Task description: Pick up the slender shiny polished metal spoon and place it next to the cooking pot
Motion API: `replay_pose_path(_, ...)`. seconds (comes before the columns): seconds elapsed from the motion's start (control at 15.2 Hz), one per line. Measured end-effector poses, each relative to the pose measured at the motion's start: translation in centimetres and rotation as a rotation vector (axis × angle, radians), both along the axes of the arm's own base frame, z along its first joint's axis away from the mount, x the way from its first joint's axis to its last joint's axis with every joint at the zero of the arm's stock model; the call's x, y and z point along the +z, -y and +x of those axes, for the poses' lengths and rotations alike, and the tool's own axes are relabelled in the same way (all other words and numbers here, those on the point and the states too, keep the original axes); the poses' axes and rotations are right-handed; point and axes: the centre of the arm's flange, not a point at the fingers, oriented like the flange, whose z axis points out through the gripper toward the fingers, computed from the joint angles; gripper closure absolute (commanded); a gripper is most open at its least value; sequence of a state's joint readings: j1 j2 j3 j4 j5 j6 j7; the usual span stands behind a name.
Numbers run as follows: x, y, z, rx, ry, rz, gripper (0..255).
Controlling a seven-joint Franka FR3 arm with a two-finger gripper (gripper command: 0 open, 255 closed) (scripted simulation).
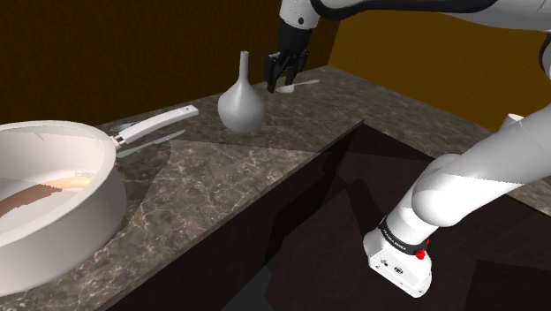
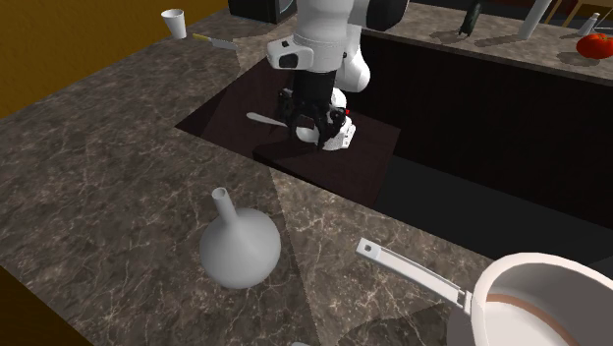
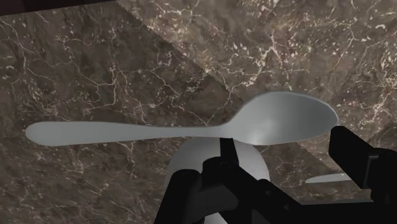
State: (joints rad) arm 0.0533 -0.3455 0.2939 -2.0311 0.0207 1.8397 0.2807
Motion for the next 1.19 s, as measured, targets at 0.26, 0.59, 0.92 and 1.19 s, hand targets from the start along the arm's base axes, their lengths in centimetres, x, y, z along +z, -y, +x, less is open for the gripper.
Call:
replay_pose_path(0.26,0.8,-2.4,-1.0,0.001,0.000,0.000,255)
replay_pose_path(0.59,0.7,-8.7,-3.2,0.002,0.000,0.000,255)
replay_pose_path(0.92,1.0,-14.9,-5.7,0.002,-0.001,0.000,255)
replay_pose_path(1.19,0.9,-19.6,-7.2,0.002,0.000,-0.001,255)
